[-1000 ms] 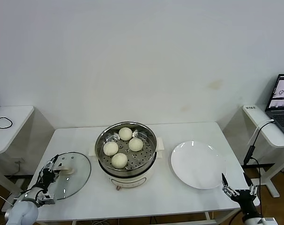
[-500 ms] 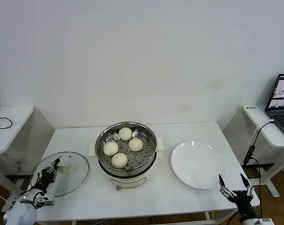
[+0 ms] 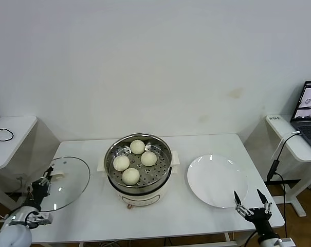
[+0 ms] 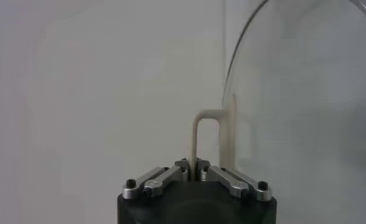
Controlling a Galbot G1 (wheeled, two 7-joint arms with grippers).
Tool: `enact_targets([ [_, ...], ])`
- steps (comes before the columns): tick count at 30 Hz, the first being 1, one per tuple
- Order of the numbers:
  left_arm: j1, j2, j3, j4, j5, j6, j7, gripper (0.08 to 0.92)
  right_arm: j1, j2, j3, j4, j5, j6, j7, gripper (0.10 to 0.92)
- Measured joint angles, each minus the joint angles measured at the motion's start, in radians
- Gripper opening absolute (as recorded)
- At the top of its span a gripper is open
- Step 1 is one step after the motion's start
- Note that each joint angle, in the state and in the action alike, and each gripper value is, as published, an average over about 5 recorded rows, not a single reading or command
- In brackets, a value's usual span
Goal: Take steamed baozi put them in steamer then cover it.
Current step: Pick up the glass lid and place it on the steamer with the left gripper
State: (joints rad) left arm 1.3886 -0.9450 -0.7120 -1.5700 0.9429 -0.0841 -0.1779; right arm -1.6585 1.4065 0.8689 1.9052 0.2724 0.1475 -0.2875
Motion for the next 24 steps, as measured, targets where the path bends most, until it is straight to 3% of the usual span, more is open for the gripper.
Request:
enact_targets([
  [12,0.062,0.040,-0.070,-0.274,-0.073,0.164,0.138,0.145,-0.003,-0.010,-0.014,0.011,-0.021,0.008,0.000,0.823],
  [24,-0.050,0.094,0.142,-0.420,-0.122,0.304,0.213,0.145,-0.020,0.011,-0.025,0.032,-0.089,0.021,0.018,0.823],
])
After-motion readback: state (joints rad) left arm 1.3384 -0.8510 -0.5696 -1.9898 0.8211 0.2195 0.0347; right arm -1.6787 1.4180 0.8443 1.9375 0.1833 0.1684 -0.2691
